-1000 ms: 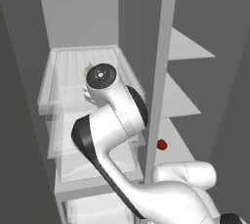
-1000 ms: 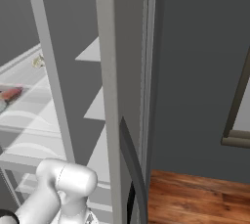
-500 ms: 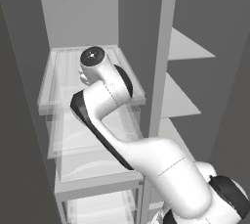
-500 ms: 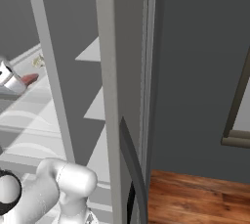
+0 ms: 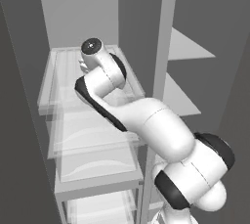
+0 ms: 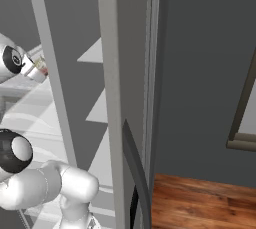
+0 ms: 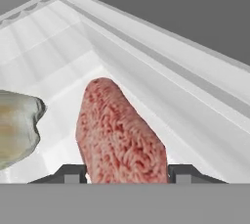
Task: Pick up the frozen steak from the freezer, place it on any shelf in the fridge, and close the fridge and freezer doors when done.
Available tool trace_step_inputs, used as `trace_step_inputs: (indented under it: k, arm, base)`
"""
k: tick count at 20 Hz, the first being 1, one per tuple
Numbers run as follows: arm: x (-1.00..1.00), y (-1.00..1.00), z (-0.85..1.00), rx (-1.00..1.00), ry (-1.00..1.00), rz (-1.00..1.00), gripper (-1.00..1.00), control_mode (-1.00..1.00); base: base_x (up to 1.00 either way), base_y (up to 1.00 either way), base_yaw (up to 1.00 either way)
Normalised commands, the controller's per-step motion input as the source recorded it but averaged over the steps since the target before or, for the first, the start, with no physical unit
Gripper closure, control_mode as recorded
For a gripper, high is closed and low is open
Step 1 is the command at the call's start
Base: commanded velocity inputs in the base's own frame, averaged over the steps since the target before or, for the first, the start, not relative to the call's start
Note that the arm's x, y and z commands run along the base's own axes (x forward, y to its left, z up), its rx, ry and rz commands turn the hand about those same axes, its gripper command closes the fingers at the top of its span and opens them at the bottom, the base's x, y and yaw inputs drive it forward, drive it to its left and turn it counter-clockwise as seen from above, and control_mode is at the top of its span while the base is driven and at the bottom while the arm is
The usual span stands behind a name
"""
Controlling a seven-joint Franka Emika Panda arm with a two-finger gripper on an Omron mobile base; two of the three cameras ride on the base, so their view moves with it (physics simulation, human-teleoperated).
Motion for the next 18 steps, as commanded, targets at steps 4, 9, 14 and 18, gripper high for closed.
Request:
trace_step_inputs:
  k: [4,9,14,18]
  arm:
    - [1.00,0.00,-0.13,0.00,0.00,0.00,-1.00,-1.00]
    - [0.56,0.00,-0.12,0.00,0.00,0.00,-1.00,-1.00]
    - [-0.08,0.00,-0.01,0.00,0.00,0.01,-1.00,-1.00]
    - [-0.94,0.00,0.00,0.00,0.00,0.02,-1.00,-1.00]
  base:
    - [0.00,0.00,0.00]
    - [0.00,0.00,0.00]
    - [0.00,0.00,0.00]
    - [0.00,0.00,0.00]
